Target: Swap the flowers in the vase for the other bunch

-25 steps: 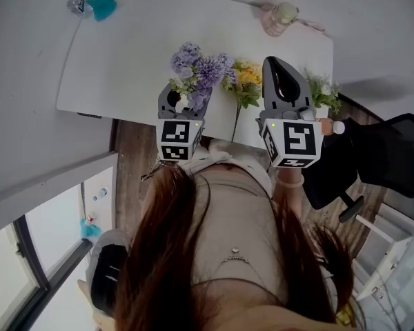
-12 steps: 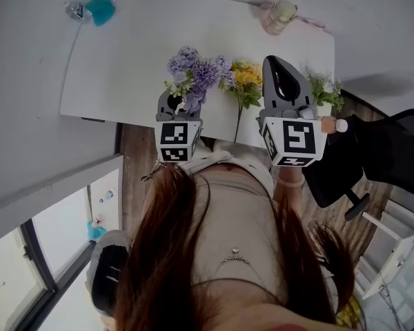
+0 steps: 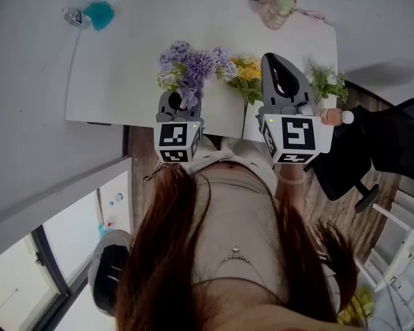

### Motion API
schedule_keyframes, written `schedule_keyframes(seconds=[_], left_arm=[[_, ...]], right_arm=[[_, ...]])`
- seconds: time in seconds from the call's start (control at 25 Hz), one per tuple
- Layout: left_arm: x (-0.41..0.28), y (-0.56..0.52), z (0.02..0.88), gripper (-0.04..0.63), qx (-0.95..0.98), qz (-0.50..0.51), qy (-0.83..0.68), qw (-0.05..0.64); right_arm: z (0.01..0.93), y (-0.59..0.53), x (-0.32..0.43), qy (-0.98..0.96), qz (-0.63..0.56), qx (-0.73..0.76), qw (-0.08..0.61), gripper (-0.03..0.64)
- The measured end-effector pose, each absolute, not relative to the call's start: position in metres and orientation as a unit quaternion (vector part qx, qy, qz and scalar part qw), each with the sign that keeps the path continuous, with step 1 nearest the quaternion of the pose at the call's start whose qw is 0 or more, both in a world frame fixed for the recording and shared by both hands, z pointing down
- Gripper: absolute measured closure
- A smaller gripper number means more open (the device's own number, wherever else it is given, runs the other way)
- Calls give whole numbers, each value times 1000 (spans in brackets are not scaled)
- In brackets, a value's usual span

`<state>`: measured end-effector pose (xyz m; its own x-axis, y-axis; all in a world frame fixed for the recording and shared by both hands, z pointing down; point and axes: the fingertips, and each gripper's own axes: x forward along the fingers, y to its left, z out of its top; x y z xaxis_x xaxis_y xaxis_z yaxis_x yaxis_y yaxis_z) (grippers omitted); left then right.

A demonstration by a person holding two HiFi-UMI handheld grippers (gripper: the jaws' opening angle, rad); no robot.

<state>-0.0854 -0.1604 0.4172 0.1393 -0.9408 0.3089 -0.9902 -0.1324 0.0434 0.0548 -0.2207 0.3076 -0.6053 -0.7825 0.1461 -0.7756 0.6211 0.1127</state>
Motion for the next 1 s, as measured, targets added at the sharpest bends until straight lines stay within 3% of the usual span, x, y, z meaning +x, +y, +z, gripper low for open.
schedule_keyframes(seconds=[1.0], left_arm=[[-85, -154, 328, 540, 774, 12, -626, 95]], right_arm=[[309, -211, 63, -888, 1, 452, 80, 589]])
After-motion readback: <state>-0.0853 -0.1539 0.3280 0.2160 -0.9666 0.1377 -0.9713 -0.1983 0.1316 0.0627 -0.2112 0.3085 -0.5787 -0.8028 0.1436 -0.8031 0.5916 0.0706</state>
